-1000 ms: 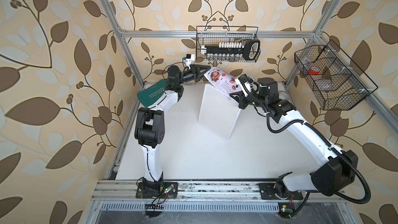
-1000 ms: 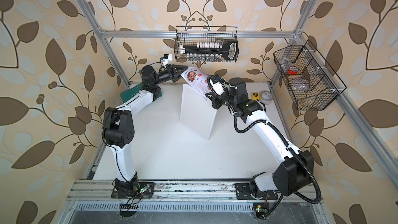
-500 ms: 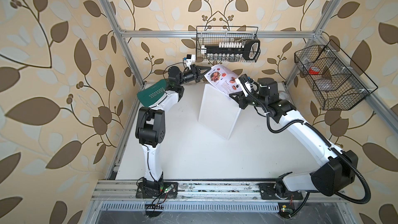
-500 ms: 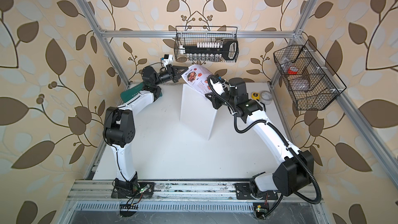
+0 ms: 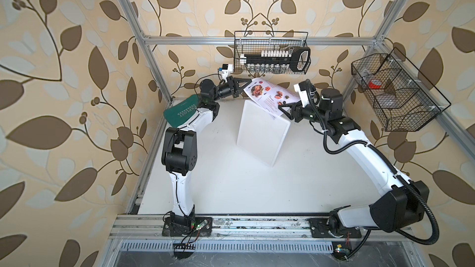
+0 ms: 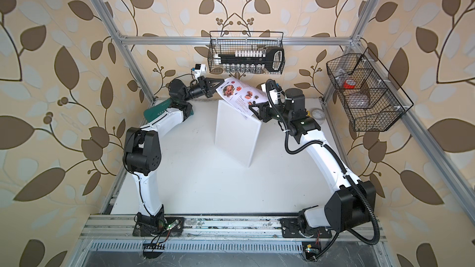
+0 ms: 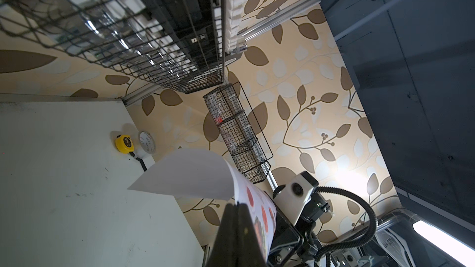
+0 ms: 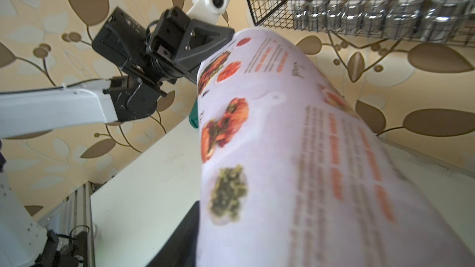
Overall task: Insert the menus into the narrow rack
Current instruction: Insert the menu into the narrow rack.
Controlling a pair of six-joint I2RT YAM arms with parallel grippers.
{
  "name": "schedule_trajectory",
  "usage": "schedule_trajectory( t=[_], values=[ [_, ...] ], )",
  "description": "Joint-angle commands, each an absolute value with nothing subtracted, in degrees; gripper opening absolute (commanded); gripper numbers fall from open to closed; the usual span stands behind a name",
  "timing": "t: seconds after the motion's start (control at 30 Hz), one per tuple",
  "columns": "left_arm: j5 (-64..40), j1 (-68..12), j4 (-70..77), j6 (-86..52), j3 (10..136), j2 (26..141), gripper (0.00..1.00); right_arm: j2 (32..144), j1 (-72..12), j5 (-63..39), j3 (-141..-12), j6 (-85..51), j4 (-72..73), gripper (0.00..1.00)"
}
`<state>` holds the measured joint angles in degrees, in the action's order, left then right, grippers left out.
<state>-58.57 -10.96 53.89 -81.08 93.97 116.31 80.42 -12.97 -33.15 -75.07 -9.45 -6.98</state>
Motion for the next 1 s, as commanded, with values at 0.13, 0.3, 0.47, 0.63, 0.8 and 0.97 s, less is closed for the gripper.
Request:
schedule_trajectory(
  t=[0.13,0.3,0.47,0.63,0.8,0.97],
  values=[
    [-60.47,-11.60,57.66,-80.77,94.47,115.31,0.00,79.69,-11.77,-37.68,-74.53,-17.18,0.18,0.47],
    [-60.56,-11.60,57.80,-80.77,94.40,115.40,0.00,79.72,-11.46,-38.53,-74.16,-17.97,1.83,0.24],
    [-60.56,-11.60,58.00,-80.83,94.09,115.38,0.00,79.08,-11.47,-38.62,-72.34,-16.04,-0.21,0.09],
    [-60.46,-11.60,58.02,-80.90,94.09,115.46,0.00,77.47,-11.49,-38.41,-69.93,-14.41,0.62,0.00],
    [-60.56,-11.51,57.97,-81.08,94.22,115.44,0.11,76.56,-11.46,-38.11,-68.84,-11.68,-0.17,0.00],
    [-60.73,-11.51,58.43,-81.81,94.40,115.55,0.42,76.09,-11.88,-37.01,-69.49,-8.18,-2.71,0.00]
  ],
)
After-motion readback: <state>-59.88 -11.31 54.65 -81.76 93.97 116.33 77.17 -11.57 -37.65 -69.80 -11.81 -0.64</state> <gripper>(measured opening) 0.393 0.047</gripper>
